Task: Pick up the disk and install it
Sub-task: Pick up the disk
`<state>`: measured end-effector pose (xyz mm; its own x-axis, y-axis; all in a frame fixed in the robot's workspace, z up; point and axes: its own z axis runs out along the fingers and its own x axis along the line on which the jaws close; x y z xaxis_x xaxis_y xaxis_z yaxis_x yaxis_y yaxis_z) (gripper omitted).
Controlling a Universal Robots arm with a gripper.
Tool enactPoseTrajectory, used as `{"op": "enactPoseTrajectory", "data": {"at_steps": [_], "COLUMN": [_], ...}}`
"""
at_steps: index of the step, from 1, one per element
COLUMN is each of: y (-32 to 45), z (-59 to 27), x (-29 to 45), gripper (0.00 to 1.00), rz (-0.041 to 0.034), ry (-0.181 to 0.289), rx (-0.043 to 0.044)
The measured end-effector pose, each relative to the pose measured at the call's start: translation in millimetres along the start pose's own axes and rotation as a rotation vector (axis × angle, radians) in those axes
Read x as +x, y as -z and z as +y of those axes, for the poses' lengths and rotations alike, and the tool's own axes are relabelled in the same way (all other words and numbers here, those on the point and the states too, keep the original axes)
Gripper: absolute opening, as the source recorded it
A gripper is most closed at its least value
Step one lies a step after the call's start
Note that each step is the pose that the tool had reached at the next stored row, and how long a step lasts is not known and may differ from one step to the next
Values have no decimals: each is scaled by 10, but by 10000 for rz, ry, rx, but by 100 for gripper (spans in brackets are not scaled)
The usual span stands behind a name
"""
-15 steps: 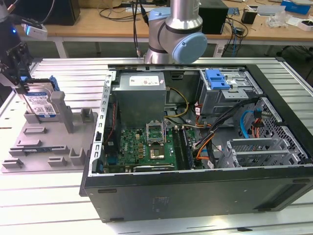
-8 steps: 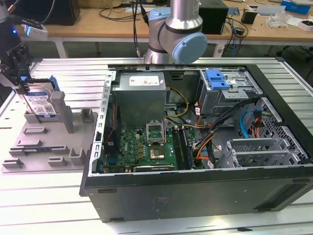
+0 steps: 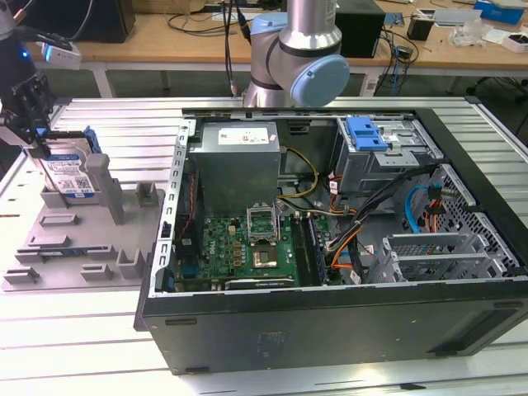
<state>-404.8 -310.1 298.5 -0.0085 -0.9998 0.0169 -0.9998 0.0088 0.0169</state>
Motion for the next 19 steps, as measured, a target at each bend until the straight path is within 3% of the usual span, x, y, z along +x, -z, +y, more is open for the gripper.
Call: {"op": "enactPoseTrajectory", "data": {"at_steps": [19], "y": [-15], "z": [0], "x": [0], "gripper": [36], "rz": [-1], "ry": [9], "rx": [3]}}
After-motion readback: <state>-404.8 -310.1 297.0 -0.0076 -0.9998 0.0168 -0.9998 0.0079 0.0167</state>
